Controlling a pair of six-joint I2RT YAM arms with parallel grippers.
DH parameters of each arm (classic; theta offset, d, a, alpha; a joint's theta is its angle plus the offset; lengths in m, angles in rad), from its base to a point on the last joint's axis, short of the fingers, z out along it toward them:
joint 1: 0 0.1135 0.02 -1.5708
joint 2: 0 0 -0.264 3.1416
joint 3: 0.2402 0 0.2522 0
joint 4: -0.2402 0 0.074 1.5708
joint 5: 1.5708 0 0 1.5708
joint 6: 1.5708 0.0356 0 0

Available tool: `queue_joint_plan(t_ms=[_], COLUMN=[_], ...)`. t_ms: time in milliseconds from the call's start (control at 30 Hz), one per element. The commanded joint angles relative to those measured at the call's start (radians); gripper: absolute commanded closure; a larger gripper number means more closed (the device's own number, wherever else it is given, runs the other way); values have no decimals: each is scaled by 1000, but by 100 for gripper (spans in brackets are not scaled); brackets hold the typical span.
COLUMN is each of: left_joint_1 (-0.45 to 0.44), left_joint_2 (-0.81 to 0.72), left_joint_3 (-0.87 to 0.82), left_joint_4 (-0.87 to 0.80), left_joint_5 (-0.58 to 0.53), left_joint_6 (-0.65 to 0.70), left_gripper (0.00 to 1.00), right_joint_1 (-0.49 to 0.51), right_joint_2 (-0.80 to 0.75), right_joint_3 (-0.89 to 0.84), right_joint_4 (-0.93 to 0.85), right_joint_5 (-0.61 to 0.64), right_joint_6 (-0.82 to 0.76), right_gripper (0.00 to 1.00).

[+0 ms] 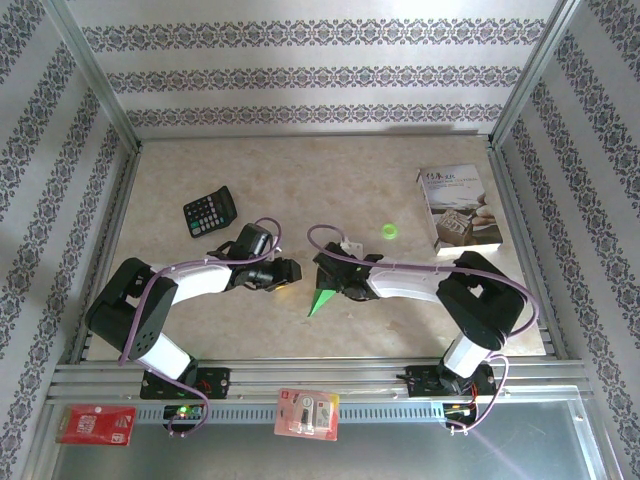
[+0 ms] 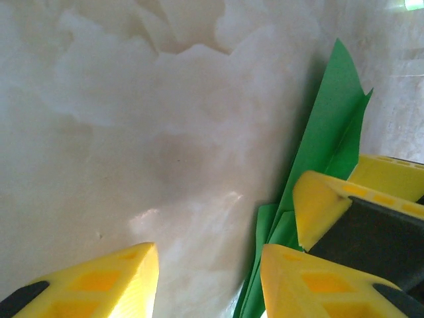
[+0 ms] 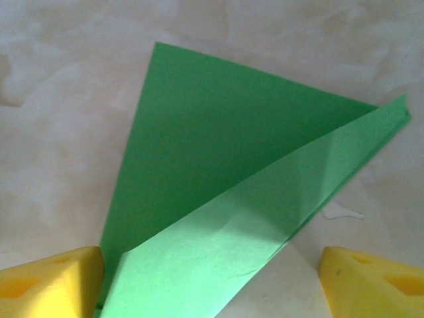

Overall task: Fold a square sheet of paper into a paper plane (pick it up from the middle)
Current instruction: Turn over a paper plane at the center of the table.

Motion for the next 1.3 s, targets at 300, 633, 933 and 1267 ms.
queue_joint_plan(t_ms=[300,633,933,1267], left_joint_1=[17,16,-27,-75], left_joint_2=[11,3,4,56], left_joint_3=[-9,-20,-28,-30], left_joint_4=[4,37,152,283], left_joint_5=[20,42,75,84], left_joint_6=[23,4,-74,-168], left_gripper=[56,55,51,50], right_joint_1=[1,-45,-102,-144], right_joint_2=[-96,-141,-316,-307], right_joint_3=[-63,-132,-292,-352], right_joint_4=[-28,42,236,518], right_joint_5=[69,12,-95,-311], right_joint_6=[30,32,-1,-11], right_gripper=[24,59,86,100])
